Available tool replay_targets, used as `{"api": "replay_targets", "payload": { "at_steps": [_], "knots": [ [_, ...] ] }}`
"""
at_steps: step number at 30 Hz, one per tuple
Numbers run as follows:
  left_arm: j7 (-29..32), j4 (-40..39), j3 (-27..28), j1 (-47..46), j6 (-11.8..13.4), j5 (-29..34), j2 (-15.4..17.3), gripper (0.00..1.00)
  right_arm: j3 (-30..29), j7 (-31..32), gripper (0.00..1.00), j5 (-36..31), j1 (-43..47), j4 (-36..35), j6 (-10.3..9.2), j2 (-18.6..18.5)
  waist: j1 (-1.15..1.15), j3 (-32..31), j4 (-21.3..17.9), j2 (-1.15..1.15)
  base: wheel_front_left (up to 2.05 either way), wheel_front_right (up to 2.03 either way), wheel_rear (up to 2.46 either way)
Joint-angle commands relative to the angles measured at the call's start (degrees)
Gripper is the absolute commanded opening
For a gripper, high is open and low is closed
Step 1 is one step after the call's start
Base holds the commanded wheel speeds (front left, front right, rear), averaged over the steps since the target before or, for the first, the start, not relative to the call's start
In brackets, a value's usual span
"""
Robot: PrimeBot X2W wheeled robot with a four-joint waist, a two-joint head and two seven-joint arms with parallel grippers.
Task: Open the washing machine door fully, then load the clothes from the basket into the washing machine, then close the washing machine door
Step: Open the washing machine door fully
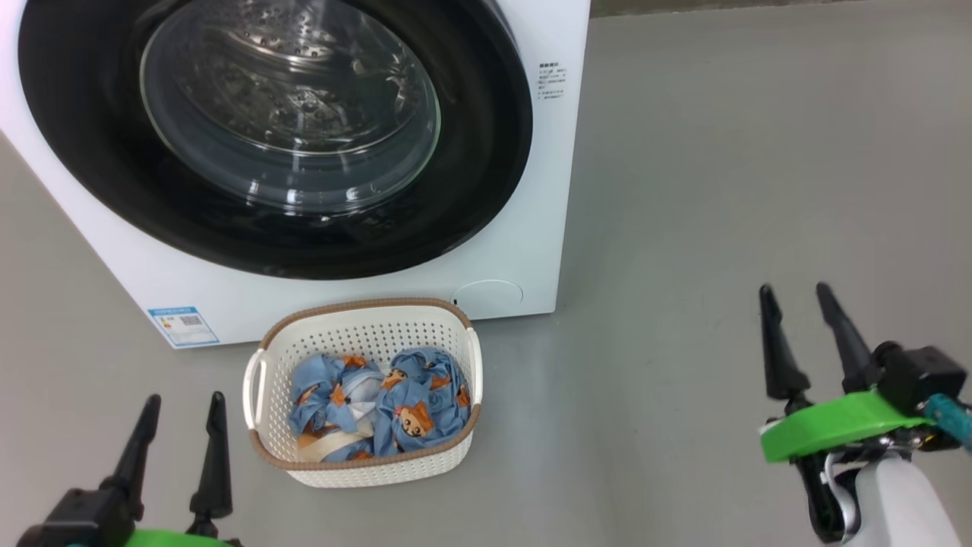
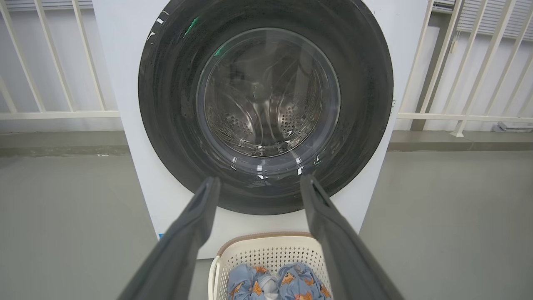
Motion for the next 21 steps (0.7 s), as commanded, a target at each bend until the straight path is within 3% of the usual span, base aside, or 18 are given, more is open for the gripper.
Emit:
{"api": "replay_targets", "payload": {
  "at_steps": [1,4,10,11,13,14,15,21],
  "knots": [
    [-0.7,-1.7,1.7,-0.3,-0.2,0.6,0.8,1.00,1.1,-0.7,1.00,1.3,-2.8,-1.9,-0.06,-0.2,0.00,0.3,0.3,0.00,0.00,0.00,0.00],
    [-0.7,-1.6,1.4,-0.1,-0.2,0.2,0.6,1.00,0.4,-0.7,1.00,6.1,-4.5,-1.6,-0.06,-0.2,0.00,0.9,0.4,0.00,0.00,0.00,0.00],
    [-0.7,-1.9,0.3,-0.3,-0.2,-0.4,0.7,1.00,-1.6,-0.7,1.00,22.9,-9.5,1.6,-0.06,-0.2,0.00,2.9,1.2,0.00,0.00,0.00,0.00],
    [-0.7,-1.9,0.1,-0.4,-0.2,-0.5,0.7,1.00,-1.9,-0.5,0.93,26.6,-10.5,2.4,-0.06,-0.2,0.00,3.4,1.4,0.00,0.00,0.00,0.00],
    [-0.7,-1.9,-0.3,-0.7,-0.2,-0.7,0.6,1.00,-2.7,0.2,0.31,32.2,-12.5,3.8,-0.06,-0.2,0.00,4.2,1.8,0.00,0.00,0.00,0.00],
    [-0.7,-1.9,-0.4,-0.8,-0.2,-0.8,0.6,1.00,-3.1,1.1,0.07,35.4,-13.5,4.5,-0.06,-0.2,0.00,4.7,2.0,0.00,0.00,0.00,0.00],
    [-0.7,-1.9,-0.6,-1.0,-0.2,-0.8,0.6,1.00,-3.5,1.8,0.00,37.8,-14.5,5.0,-0.06,-0.2,0.00,5.1,2.2,0.00,0.00,0.00,0.00],
    [-0.7,-1.9,-1.4,-2.0,-0.2,-1.2,0.6,1.00,-4.1,6.3,0.00,45.2,-19.2,7.7,-0.06,-1.4,0.00,7.0,3.0,0.00,0.00,0.00,0.00]
  ]
}}
